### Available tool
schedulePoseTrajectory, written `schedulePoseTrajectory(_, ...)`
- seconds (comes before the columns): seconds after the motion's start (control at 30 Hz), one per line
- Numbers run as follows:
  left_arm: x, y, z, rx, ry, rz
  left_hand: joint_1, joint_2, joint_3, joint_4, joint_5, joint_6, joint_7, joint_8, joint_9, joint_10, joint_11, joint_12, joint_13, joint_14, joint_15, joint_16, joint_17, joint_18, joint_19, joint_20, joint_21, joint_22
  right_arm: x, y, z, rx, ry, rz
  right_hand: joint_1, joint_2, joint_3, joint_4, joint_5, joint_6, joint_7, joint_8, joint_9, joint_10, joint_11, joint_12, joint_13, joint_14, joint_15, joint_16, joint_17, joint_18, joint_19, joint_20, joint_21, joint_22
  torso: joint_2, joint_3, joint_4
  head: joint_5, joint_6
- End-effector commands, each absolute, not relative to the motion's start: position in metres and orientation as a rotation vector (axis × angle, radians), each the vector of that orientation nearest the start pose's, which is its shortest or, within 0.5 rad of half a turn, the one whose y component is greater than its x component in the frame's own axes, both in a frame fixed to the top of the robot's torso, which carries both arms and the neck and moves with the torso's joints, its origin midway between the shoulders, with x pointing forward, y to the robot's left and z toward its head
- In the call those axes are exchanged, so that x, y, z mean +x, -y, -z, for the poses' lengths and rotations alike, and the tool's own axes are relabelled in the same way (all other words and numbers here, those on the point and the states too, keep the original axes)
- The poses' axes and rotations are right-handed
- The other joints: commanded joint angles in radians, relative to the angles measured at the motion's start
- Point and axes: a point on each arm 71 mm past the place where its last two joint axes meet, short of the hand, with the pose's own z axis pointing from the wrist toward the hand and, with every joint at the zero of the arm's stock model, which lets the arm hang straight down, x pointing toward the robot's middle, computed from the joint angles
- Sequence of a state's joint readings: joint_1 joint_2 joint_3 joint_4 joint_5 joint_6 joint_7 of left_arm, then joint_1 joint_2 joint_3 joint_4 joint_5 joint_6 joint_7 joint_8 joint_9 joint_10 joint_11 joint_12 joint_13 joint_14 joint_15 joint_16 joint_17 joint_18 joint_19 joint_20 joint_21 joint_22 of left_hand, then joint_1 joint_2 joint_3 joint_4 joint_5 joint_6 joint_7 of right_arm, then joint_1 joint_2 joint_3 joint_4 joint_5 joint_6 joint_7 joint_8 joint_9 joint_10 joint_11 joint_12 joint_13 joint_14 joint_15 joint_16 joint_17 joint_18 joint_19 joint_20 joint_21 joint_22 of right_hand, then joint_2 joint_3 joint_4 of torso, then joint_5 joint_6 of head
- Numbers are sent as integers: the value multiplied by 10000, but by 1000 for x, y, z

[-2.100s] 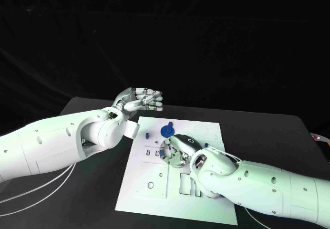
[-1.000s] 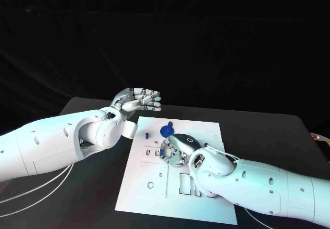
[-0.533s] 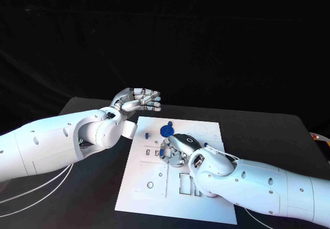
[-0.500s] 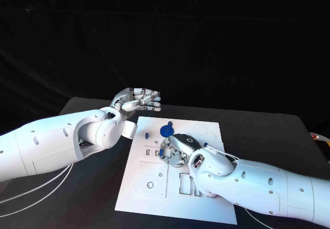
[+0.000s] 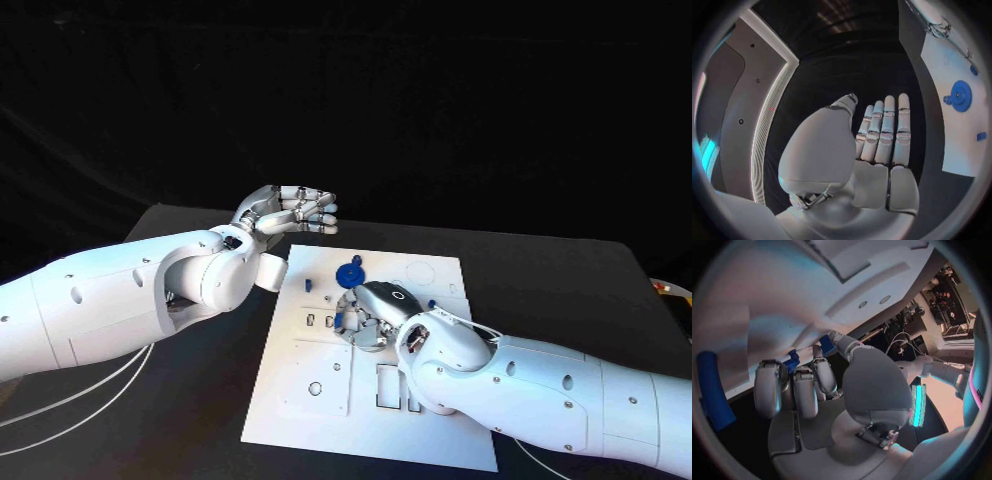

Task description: Assemble the parts on the task board

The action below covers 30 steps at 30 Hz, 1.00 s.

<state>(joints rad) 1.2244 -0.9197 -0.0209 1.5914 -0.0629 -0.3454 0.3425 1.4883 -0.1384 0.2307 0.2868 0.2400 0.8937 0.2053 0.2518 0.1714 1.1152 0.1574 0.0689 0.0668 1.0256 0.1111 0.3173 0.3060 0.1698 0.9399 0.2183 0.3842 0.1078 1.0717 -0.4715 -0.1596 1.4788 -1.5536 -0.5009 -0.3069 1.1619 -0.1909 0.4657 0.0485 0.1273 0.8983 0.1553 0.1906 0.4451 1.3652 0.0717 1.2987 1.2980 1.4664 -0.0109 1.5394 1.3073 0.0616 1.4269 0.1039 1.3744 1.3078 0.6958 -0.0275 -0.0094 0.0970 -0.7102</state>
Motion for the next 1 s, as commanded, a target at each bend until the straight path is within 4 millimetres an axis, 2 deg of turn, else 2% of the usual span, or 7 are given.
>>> schedulePoseTrajectory(0.03, 483, -226, 155, -10472, -14282, 15063, -75, -59, 32, 18, -63, 27, 38, -59, -12, -66, -20, -12, 1, 51, -11, 21, 28, 120, 44, -15, 69, 21, 422, 35, 263, -1949, -16791, -8029, -106, -55, -166, 58, -38, -183, 23, -125, -38, -170, 12, -161, -147, 772, 111, -73, 1412, -4, -114, 15, -118, 703, -1, -1, -4, -1, 7)
schedulePoseTrajectory(0.27, 484, -227, 157, -9757, -14921, 14574, -354, -199, -167, 23, -83, 67, -49, -72, 2, 20, -113, 75, 39, 570, -171, 431, 321, 151, 399, -141, 392, 161, 418, 47, 256, -1675, -16267, -8315, 64, -242, -1160, 468, 87, -1173, 346, -714, -353, -1137, 300, -1140, -1173, 662, 352, -235, 1033, 102, -408, 227, -589, 351, -23, 4, -2, -24, 12)
schedulePoseTrajectory(0.43, 483, -227, 164, -8752, -16341, 13632, -1130, -124, -454, 8, -56, 680, -455, 265, 251, 1625, -734, 1170, 663, 2528, -903, 3639, 2446, 107, 1781, -945, 2291, 1174, 416, 66, 236, -1766, -15459, -9818, 929, 176, -1163, 357, 165, -1032, 319, -617, -386, -1253, 277, -1154, -1276, 657, 344, -254, 1022, 127, -441, 245, -687, 298, -57, 10, -73, 25, 39)
schedulePoseTrajectory(0.6, 483, -225, 173, -7459, -18061, 12306, -1317, -49, -693, 42, -43, 803, -764, 1061, 865, 1427, -1126, 4166, 3115, 3727, -1271, 9299, 7928, 96, 1594, -1367, 5117, 3015, 422, 94, 212, -949, -15341, -11091, 1168, 248, -1068, 295, 168, -700, 250, -380, -348, -1333, 223, -1154, -1338, 604, 305, -340, 818, 195, -627, 217, -963, 87, -110, 28, -109, 46, 46)
schedulePoseTrajectory(0.63, 482, -225, 176, -7168, -18547, 11977, -1710, 157, -776, -122, 1, 686, -930, 1410, 1142, 1088, -1157, 5416, 4119, 4119, -1340, 10141, 8888, -56, 1853, -1380, 6381, 4489, 424, 100, 209, -622, -15416, -11269, 1178, 256, -1059, 300, 209, -666, 241, -348, -344, -1328, 214, -1140, -1333, 596, 297, -352, 795, 201, -644, 211, -989, 70, -127, 23, -125, 47, 47)
schedulePoseTrajectory(0.83, 481, -222, 191, -4884, -20887, 9149, -2509, 372, -1132, 71, -33, 216, -1077, 2968, 2239, 1007, -1354, 9141, 7432, 4705, -1502, 11144, 10162, -430, 2669, -1498, 8770, 7709, 441, 148, 183, 1697, -15654, -11729, 1131, 249, -1030, 371, 547, -470, 188, -133, -314, -1381, 167, -1147, -1406, 574, 254, -391, 733, 205, -671, 169, -1046, 52, -198, 35, -177, 61, 29)
schedulePoseTrajectory(1.0, 481, -218, 200, -3438, -22105, 6901, -2840, 529, -1349, 89, -58, 150, -1302, 3876, 2993, 1636, -1553, 10700, 9076, 4874, -1676, 11326, 10437, -619, 3197, -1640, 9505, 8933, 454, 183, 169, 3177, -15419, -11562, 1042, 245, -1056, 453, 636, -406, 162, -37, -298, -1374, 144, -1130, -1420, 577, 235, -391, 742, 209, -678, 152, -1071, 43, -254, 66, -172, 77, -47)
